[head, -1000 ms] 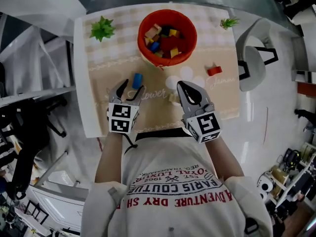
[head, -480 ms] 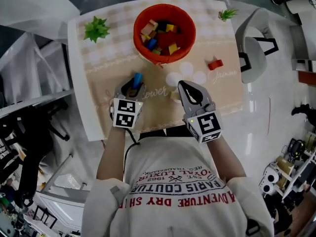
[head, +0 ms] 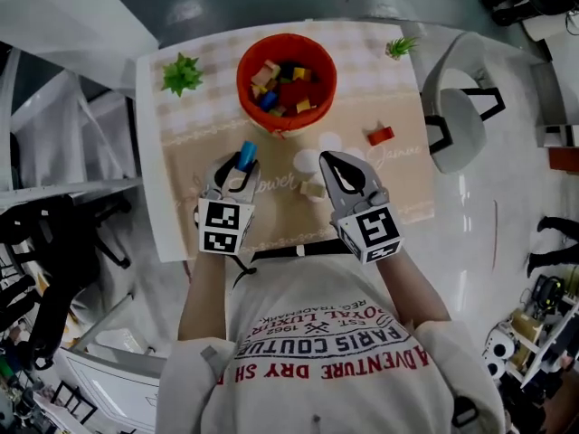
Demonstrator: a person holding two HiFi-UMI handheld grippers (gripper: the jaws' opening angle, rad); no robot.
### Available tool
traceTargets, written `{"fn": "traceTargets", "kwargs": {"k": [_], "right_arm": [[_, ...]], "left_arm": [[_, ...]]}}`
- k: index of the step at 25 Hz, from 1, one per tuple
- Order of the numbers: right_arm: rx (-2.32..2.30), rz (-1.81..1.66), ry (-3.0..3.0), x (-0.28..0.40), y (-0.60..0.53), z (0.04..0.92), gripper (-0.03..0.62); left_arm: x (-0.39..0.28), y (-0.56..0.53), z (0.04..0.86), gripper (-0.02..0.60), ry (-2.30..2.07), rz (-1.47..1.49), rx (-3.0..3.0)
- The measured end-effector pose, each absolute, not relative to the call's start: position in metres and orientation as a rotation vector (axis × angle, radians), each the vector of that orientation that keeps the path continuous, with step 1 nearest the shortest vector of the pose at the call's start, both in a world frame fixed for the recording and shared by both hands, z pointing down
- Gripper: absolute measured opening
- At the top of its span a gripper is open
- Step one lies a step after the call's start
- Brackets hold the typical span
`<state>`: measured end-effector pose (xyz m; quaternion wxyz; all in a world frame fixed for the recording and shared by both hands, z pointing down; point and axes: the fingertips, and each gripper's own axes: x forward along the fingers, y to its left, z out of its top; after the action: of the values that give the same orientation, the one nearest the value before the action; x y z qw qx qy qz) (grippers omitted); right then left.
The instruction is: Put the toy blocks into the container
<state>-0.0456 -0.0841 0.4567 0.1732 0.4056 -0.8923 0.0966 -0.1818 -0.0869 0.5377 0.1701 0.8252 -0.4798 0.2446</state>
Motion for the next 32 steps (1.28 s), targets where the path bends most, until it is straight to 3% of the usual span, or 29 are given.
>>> {"fn": "traceTargets", "kwargs": {"k": [16, 32], "right_arm": [[1.14, 0.126, -2.659, -0.024, -0.118, 0.395, 0.002], [1.185, 0.161, -2.635, 0.014, -0.154, 0.401, 0.002]], "left_arm": [[-0.162, -0.132, 0.409, 0.155, -1.626, 0.555, 2.509], [-0.11, -0.199, 0.433, 0.156, -1.535, 0.744, 2.473]]}}
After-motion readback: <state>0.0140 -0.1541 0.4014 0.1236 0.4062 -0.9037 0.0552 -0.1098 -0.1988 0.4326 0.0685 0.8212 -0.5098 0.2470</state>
